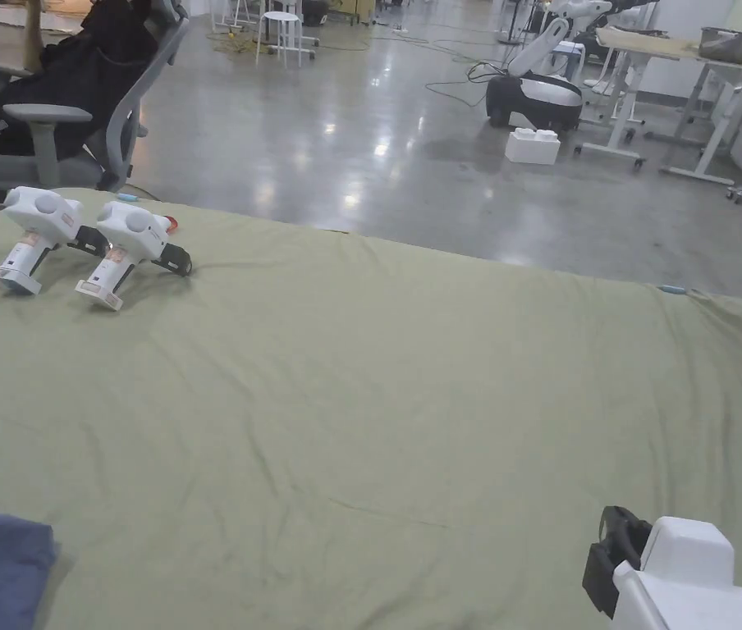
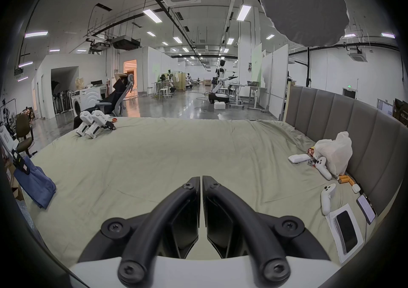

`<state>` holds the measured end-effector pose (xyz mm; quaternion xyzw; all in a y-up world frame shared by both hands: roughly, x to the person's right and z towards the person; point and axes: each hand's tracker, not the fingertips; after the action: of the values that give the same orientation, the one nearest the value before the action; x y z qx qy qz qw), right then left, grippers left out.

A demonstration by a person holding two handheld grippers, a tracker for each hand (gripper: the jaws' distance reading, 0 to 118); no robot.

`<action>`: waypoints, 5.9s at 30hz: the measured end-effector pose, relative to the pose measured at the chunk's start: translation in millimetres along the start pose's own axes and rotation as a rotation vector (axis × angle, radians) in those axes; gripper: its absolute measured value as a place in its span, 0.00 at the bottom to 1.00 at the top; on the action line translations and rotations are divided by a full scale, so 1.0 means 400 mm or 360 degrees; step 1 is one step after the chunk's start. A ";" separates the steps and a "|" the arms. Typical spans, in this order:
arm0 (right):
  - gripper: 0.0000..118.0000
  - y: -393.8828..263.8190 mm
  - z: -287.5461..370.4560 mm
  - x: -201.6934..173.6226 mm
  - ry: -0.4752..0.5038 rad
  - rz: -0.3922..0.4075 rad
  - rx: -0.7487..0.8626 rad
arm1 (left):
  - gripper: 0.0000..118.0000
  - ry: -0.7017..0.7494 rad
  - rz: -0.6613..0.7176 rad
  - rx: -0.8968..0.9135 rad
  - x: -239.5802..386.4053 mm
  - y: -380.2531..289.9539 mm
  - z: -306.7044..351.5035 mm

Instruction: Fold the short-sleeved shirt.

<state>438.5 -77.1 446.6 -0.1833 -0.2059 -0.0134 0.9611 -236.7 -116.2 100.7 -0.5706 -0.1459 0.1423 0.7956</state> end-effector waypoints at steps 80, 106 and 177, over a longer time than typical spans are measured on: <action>0.02 0.020 0.036 -0.022 -0.0077 -0.0132 0.0206 | 0.01 0.0088 -0.0862 0.1550 1.025 -0.572 -0.106; 0.91 0.007 0.039 -0.017 -0.0078 -0.0191 0.0244 | 0.94 0.0077 -0.0729 0.1629 1.006 -0.580 -0.094; 0.92 0.078 -0.056 -0.022 -0.0131 -0.0359 -0.0154 | 1.00 0.0122 -0.0845 0.1465 0.997 -0.576 -0.120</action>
<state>442.4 -56.3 413.2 -0.2054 -0.2636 -0.1239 0.9343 161.6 -72.1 332.6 -0.1107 -0.1785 -0.0357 0.9770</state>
